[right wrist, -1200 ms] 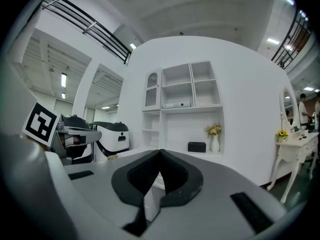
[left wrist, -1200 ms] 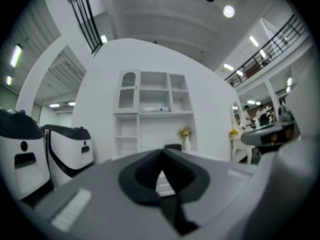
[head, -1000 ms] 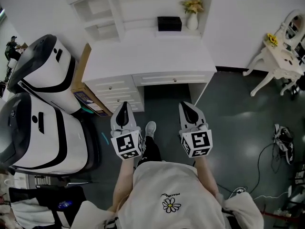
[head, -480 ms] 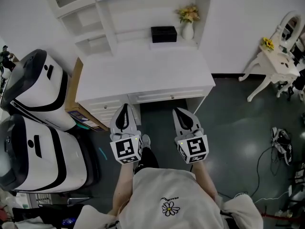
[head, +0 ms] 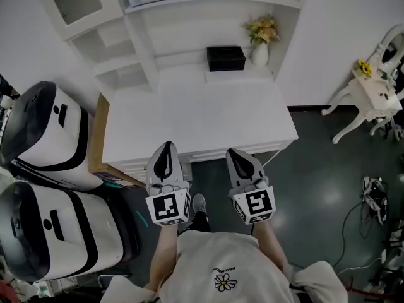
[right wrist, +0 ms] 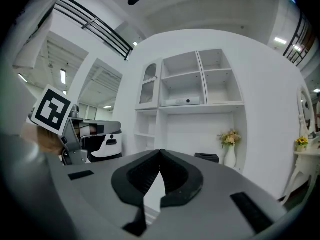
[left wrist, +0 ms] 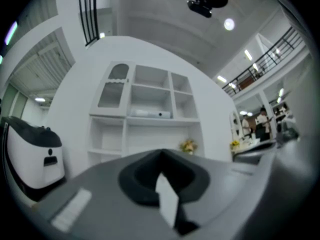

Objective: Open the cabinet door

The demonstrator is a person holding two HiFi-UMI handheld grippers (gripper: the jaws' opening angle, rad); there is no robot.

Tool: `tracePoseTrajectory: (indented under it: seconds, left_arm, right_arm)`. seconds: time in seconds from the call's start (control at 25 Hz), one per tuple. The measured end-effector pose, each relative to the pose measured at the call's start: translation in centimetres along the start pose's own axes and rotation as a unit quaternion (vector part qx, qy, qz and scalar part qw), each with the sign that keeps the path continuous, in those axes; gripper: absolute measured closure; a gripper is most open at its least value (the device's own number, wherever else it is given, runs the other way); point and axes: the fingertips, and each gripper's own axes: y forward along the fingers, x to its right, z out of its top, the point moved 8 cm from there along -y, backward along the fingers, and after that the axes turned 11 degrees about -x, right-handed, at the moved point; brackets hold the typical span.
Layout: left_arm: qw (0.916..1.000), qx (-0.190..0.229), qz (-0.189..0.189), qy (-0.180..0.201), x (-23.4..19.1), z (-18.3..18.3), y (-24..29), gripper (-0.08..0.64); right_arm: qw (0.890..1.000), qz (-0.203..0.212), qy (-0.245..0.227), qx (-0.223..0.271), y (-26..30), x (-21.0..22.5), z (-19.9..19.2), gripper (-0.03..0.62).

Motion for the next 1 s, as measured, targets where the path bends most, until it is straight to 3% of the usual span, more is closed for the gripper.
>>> tracePoseTrajectory:
  seconds: [0.56, 0.68, 1.0]
  left_arm:
    - [0.9992, -0.002, -0.04, 0.008, -7.2, -0.2, 11.9, 0.554]
    - [0.9993, 0.011, -0.036, 0.005, -8.1, 0.6, 13.2, 0.554]
    - [0.9997, 0.017, -0.015, 0.003, -7.1, 2.0, 15.6, 0.554]
  right_arm:
    - [1.0, -0.004, 0.01, 0.017, 12.9, 1.0, 3.8, 0.592]
    - [1.0, -0.009, 0.01, 0.02, 14.6, 1.1, 4.3, 0.591]
    - [0.999, 0.032, -0.01, 0.04, 18.7, 2.9, 6.0, 0.592]
